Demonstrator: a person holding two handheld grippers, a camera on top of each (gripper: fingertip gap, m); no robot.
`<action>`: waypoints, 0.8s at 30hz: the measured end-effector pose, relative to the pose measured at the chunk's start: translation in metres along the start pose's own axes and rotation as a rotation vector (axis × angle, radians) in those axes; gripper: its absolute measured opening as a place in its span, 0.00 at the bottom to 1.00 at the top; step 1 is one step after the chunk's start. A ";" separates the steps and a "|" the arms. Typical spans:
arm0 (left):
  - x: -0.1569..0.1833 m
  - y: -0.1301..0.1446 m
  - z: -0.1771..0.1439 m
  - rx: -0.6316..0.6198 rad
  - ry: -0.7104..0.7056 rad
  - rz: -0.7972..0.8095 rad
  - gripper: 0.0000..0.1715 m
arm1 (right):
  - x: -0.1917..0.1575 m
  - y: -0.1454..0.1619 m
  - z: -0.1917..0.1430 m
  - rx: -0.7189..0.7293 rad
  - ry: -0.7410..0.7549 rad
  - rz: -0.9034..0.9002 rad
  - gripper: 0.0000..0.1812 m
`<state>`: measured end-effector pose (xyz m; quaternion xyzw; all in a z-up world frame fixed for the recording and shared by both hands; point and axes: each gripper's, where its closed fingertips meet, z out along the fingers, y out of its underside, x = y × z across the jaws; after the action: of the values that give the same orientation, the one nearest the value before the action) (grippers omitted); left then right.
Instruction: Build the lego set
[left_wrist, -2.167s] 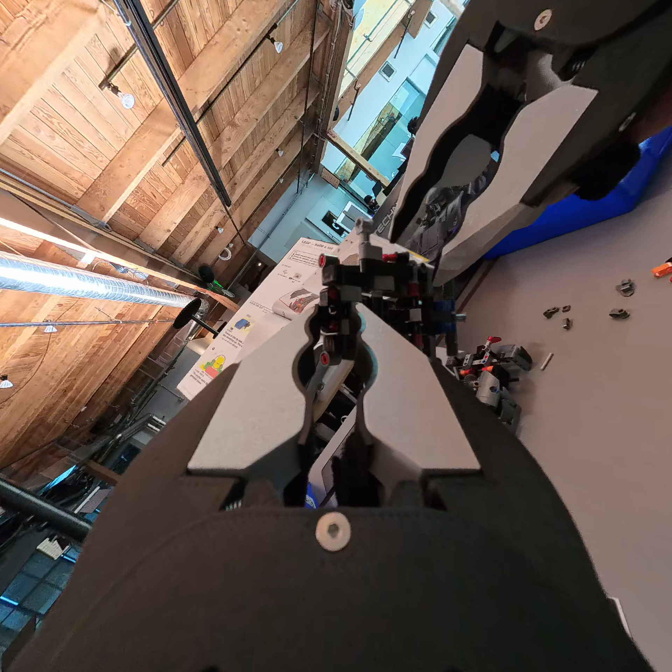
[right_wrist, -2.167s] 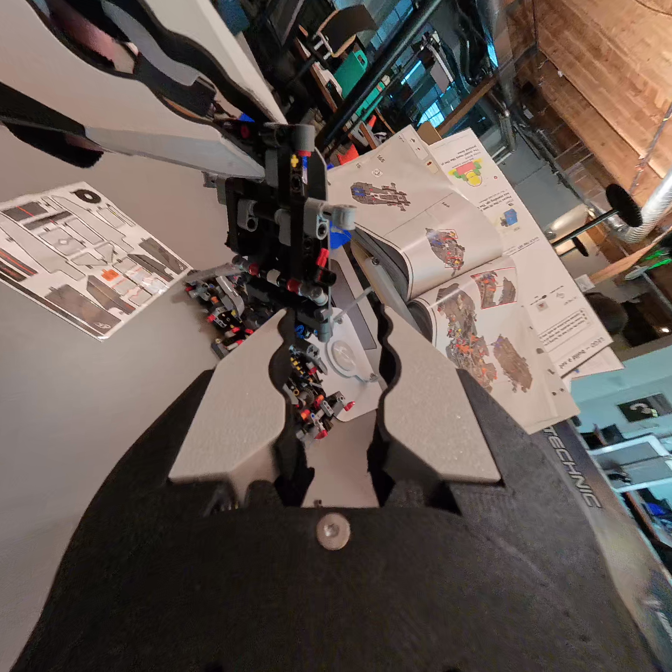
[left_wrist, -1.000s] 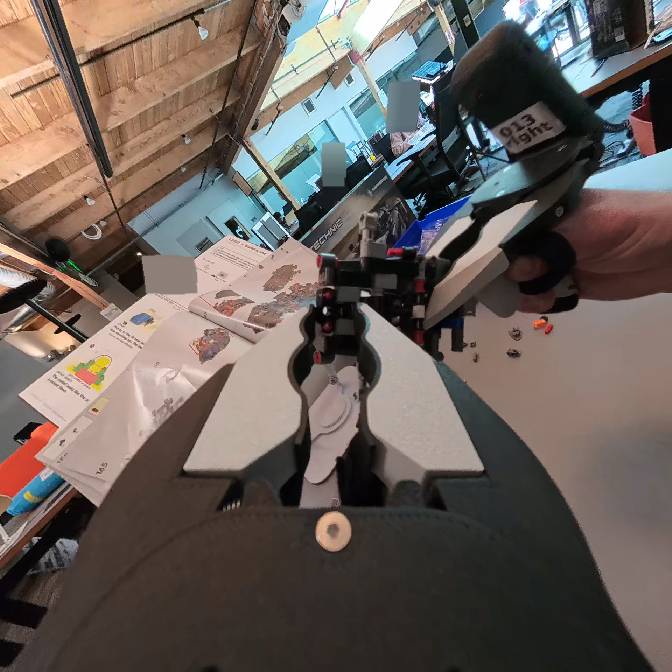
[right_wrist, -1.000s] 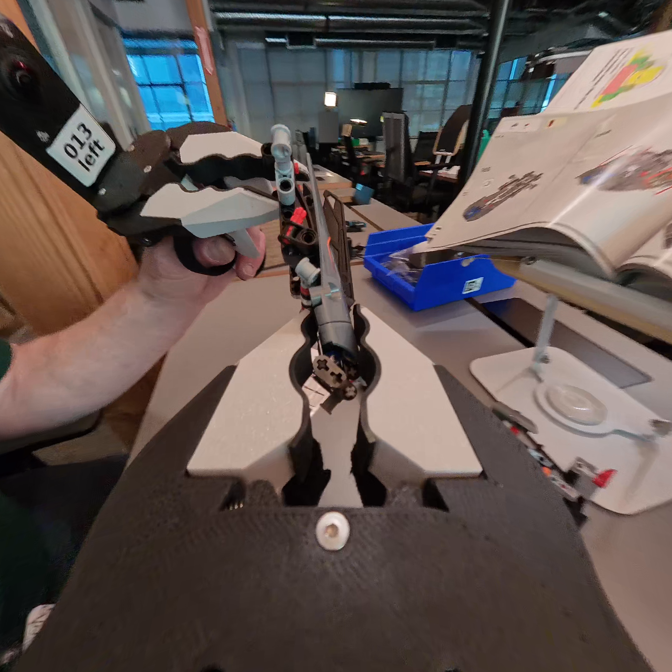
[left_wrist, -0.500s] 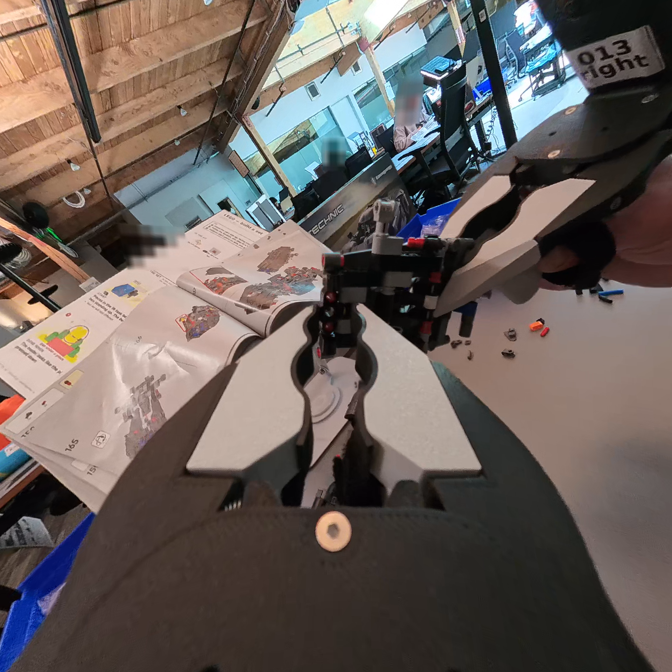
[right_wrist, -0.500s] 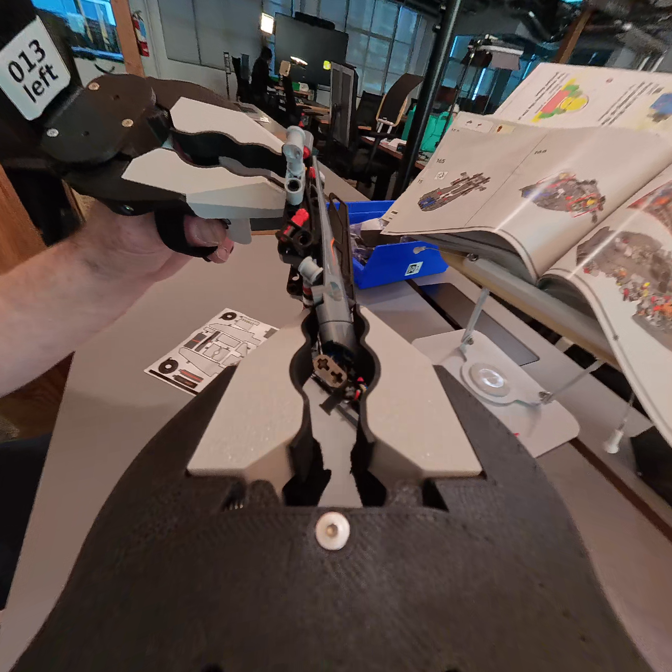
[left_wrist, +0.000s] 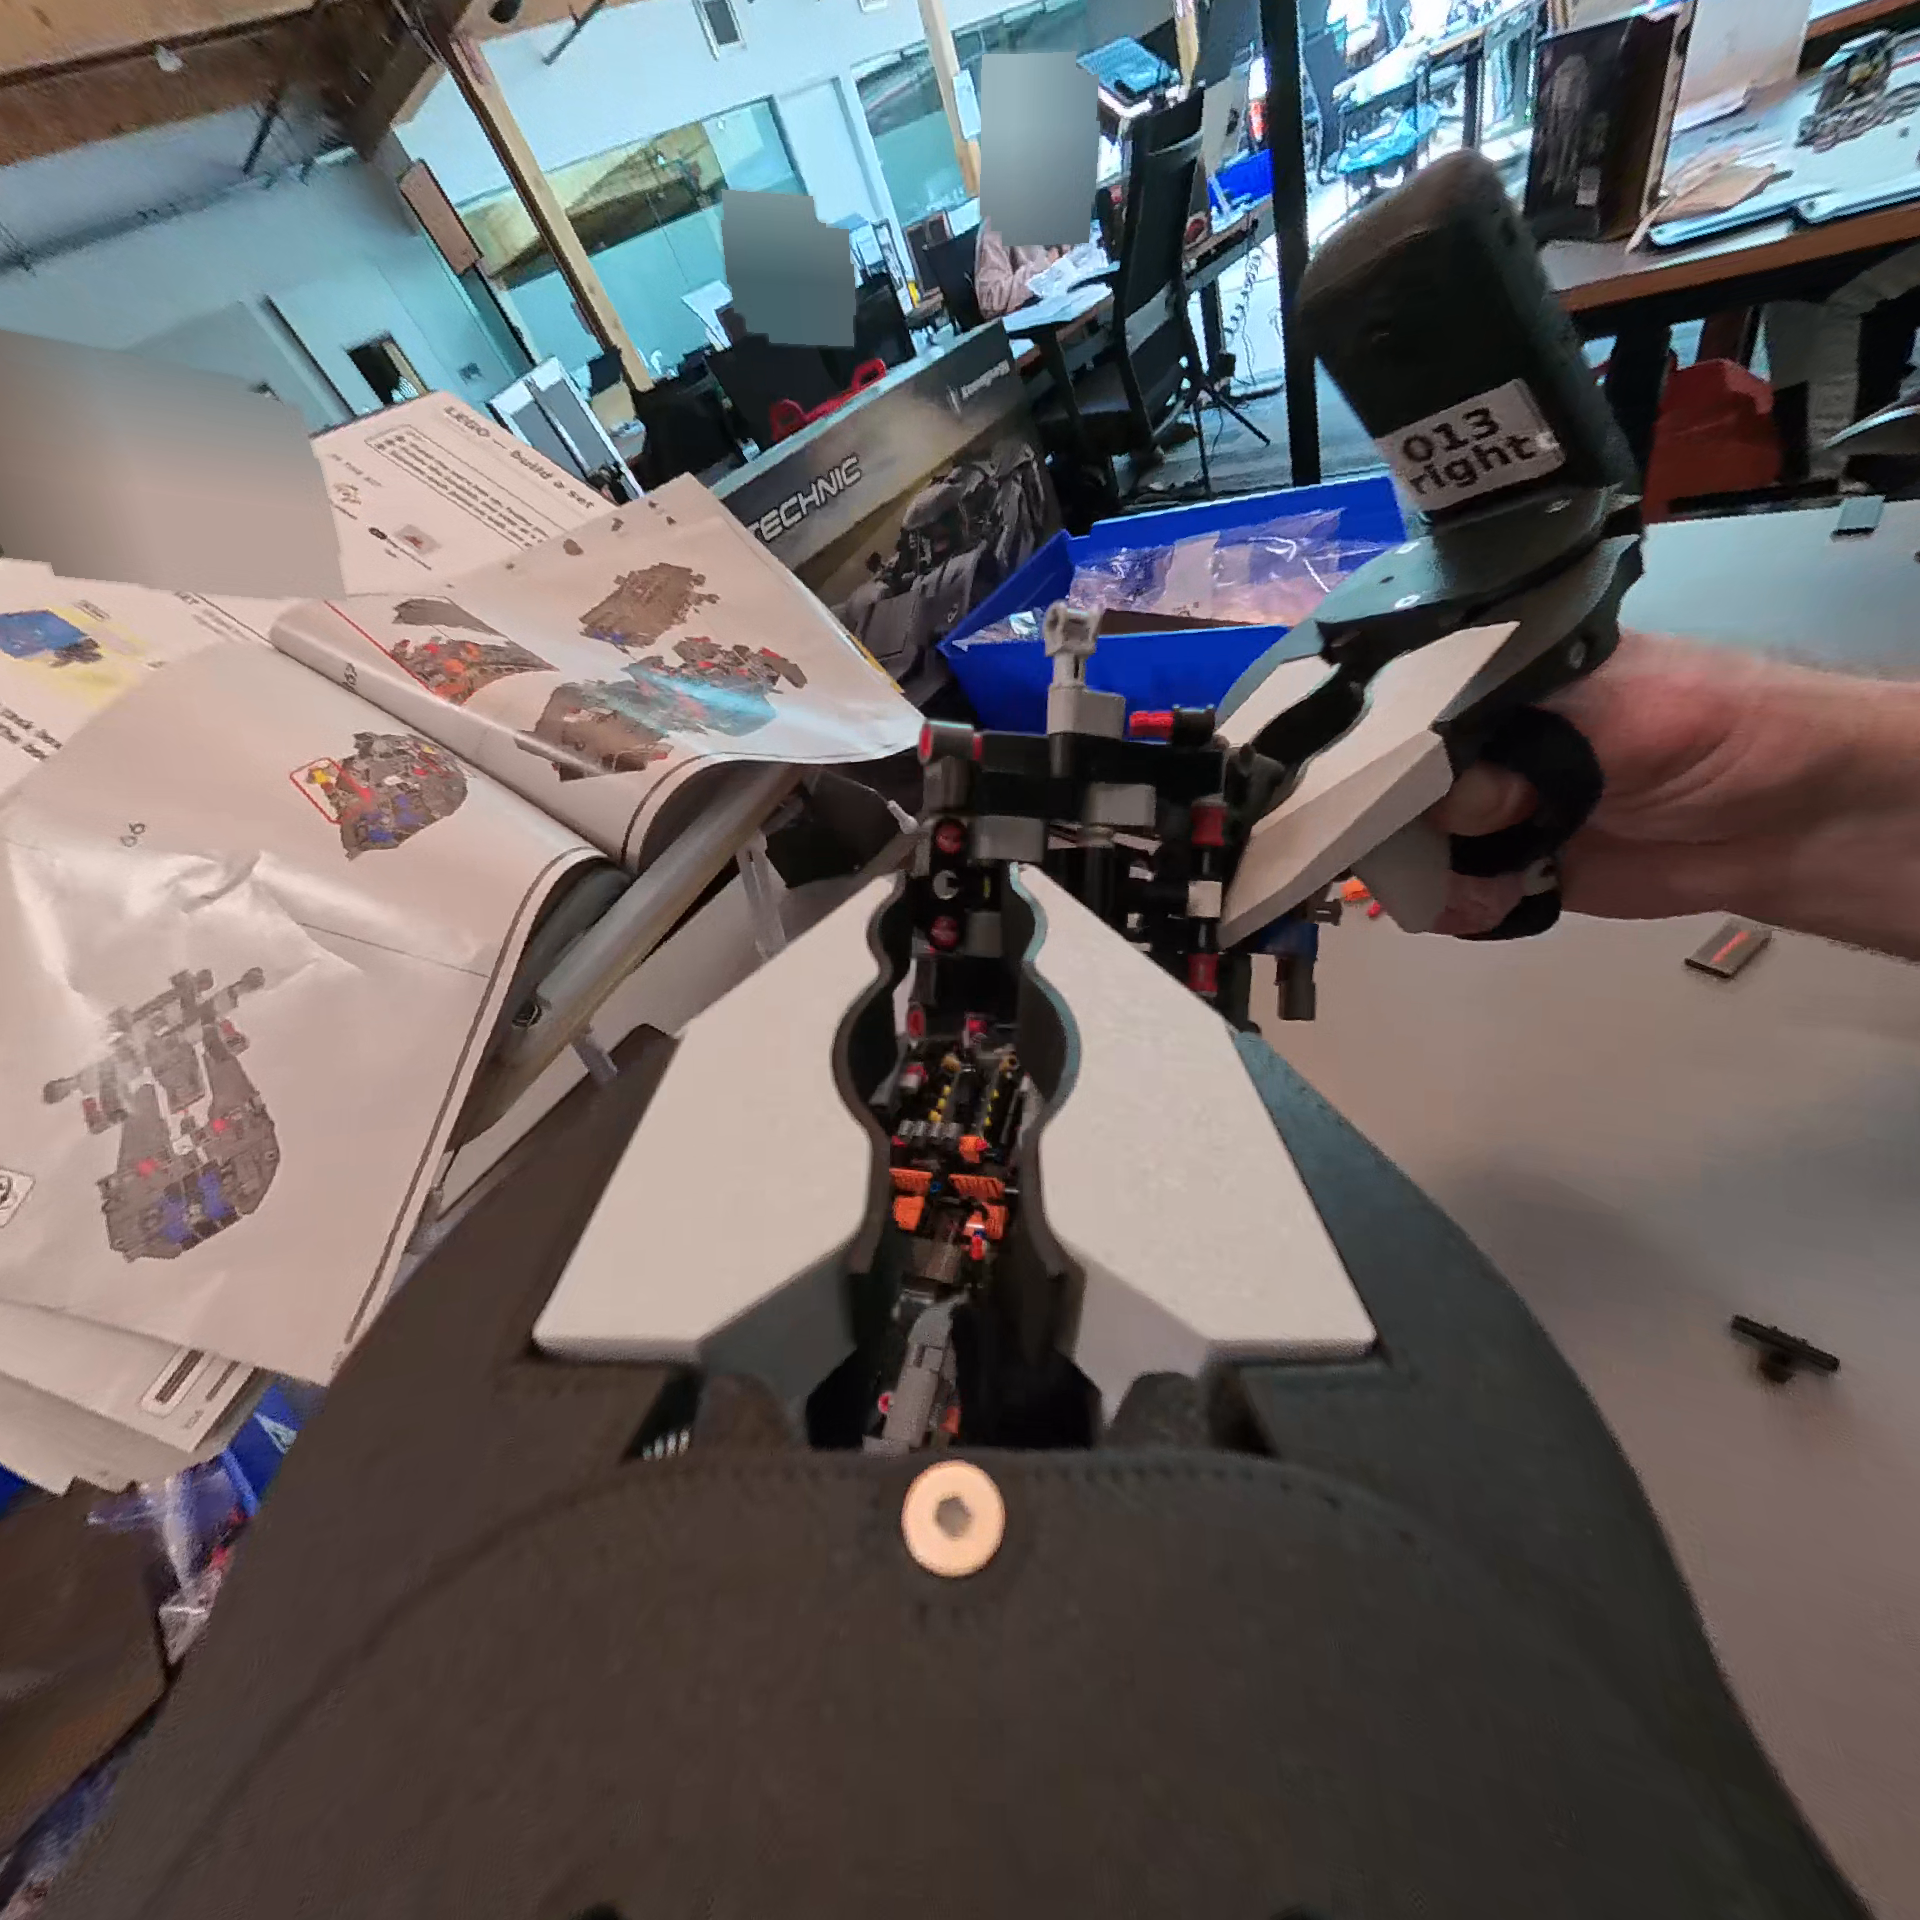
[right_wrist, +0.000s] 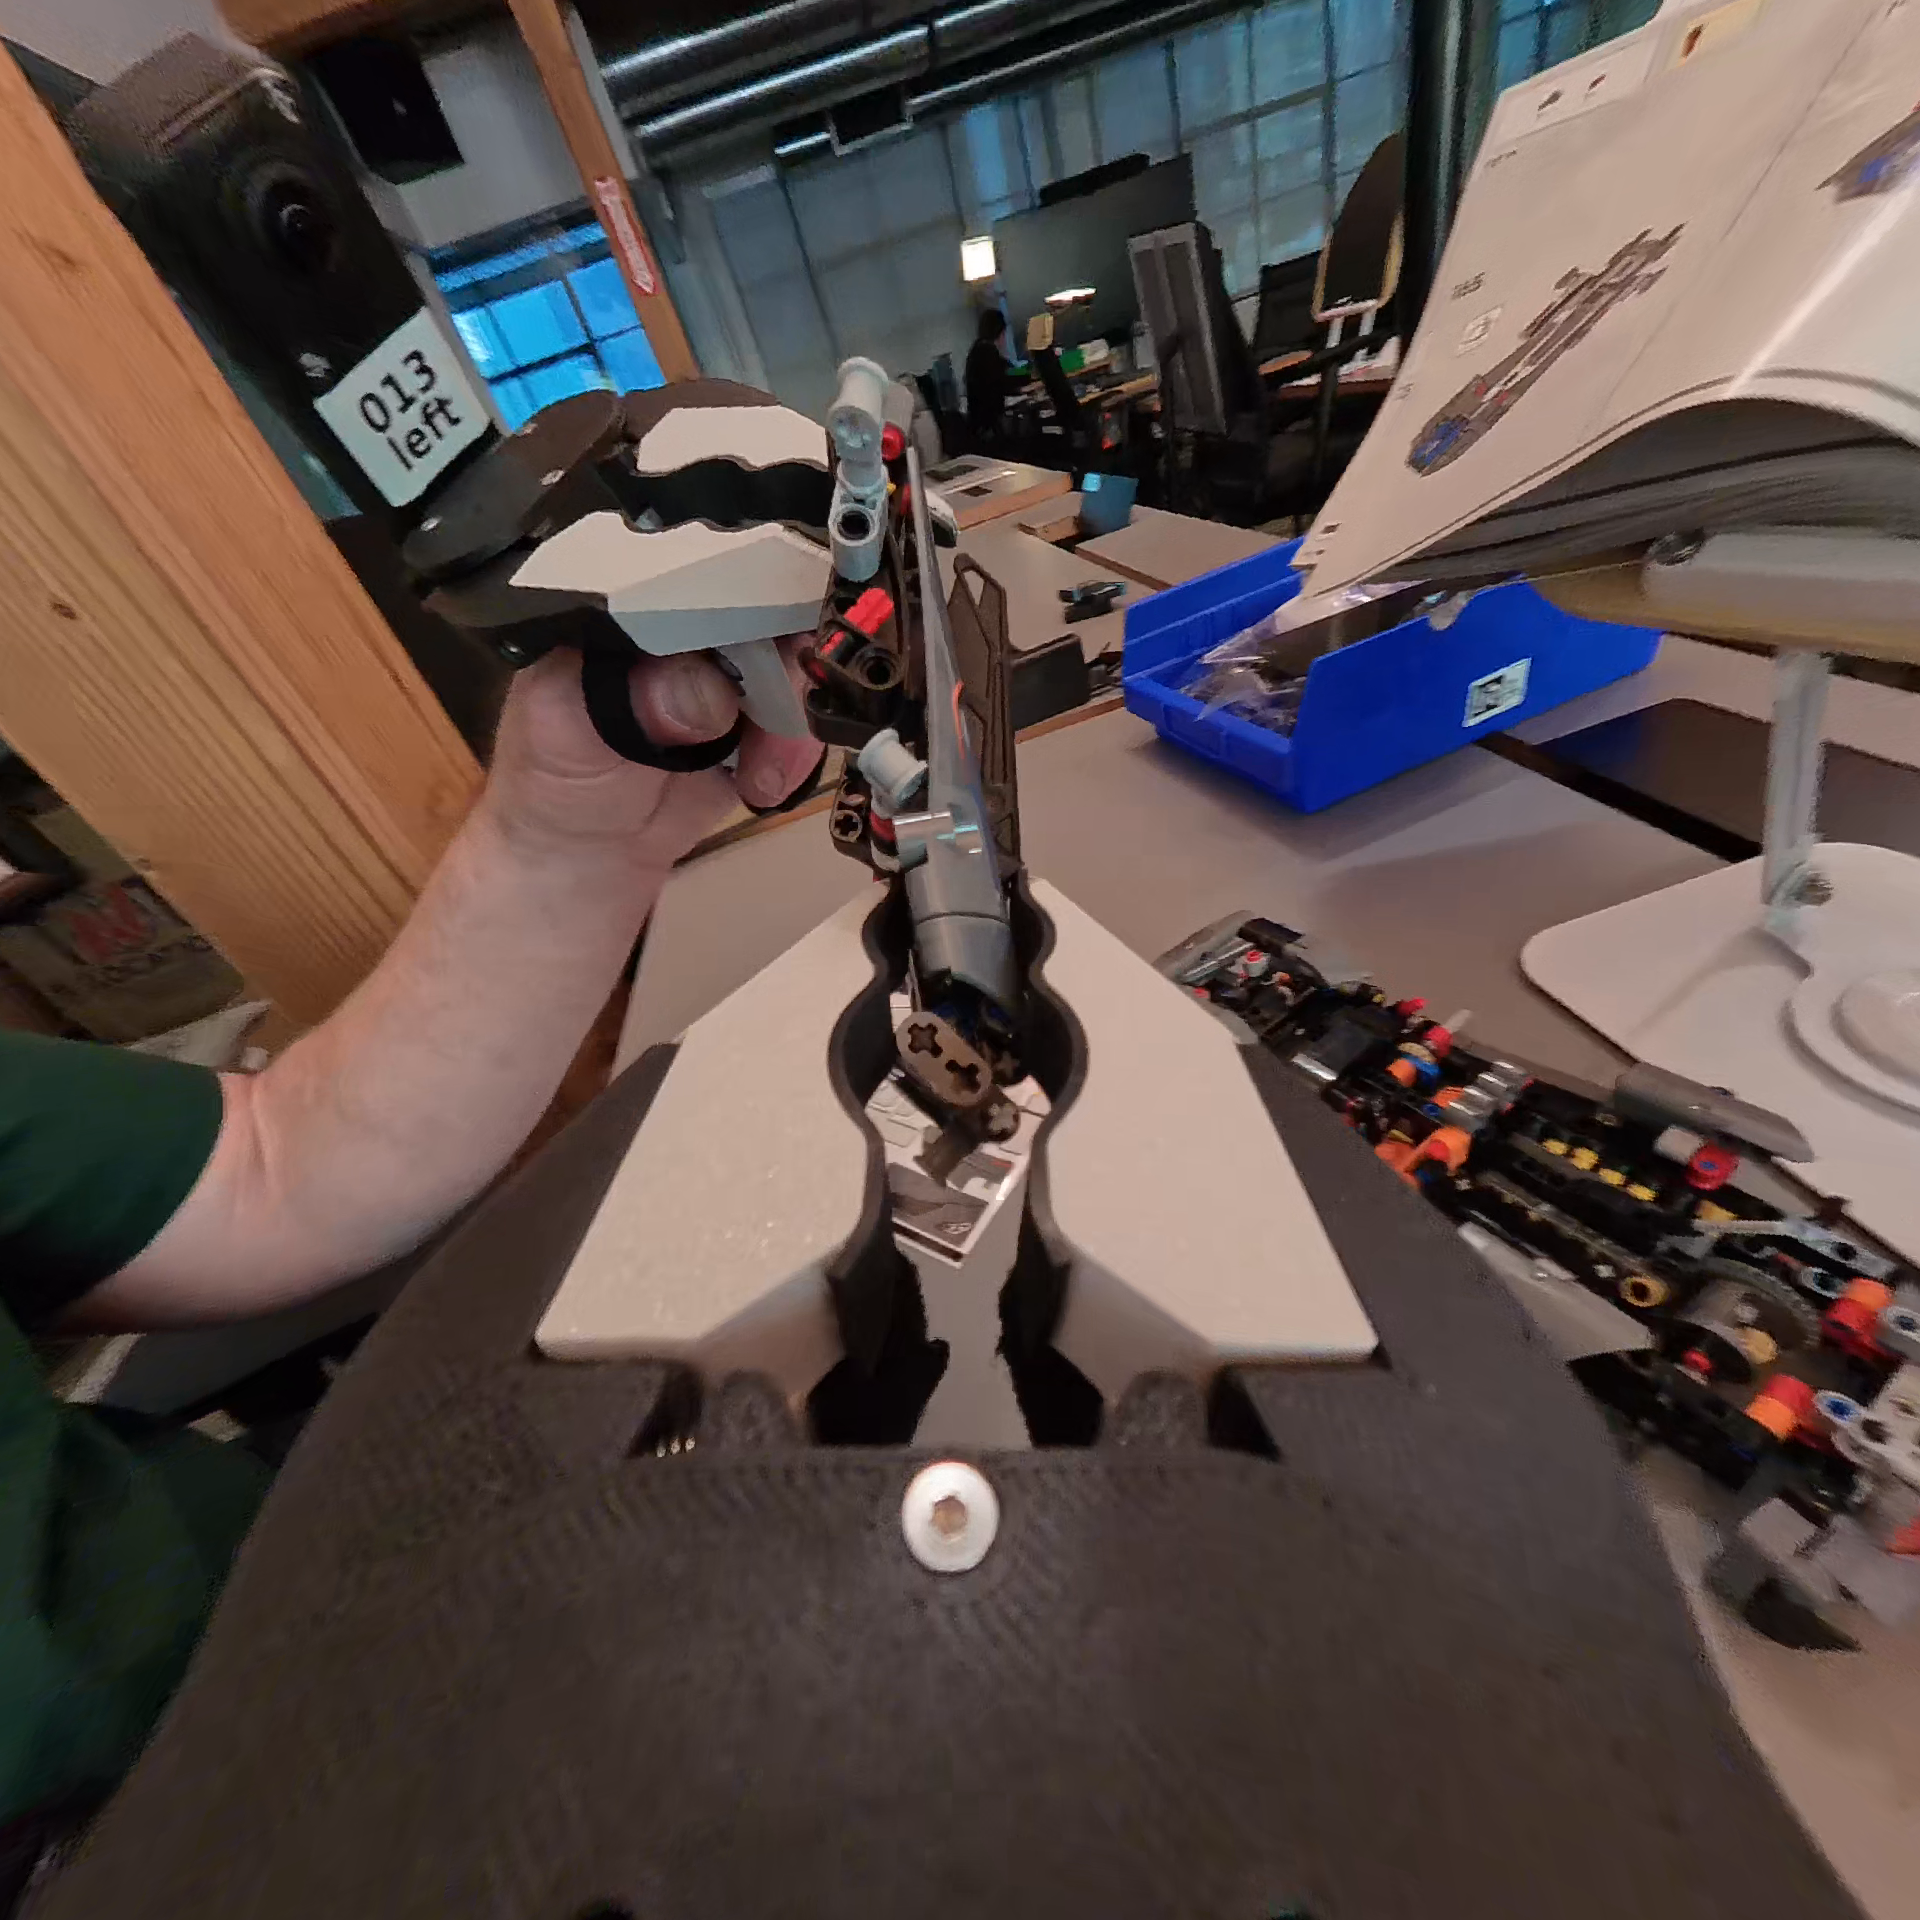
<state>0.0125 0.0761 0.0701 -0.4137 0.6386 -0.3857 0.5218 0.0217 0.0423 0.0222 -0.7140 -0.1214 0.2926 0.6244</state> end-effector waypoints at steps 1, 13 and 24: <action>-0.002 0.001 0.001 0.006 -0.020 0.009 0.09 | 0.002 0.000 0.000 -0.010 0.032 -0.026 0.09; 0.006 0.009 0.001 0.033 -0.156 0.168 0.32 | 0.015 -0.011 -0.001 0.174 -0.042 0.307 0.09; 0.002 0.022 0.013 -0.069 -0.148 0.160 0.36 | 0.016 0.000 0.003 0.173 -0.054 0.362 0.09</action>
<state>0.0218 0.0816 0.0469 -0.4063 0.6423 -0.2891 0.5820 0.0329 0.0535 0.0173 -0.6598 0.0175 0.4284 0.6171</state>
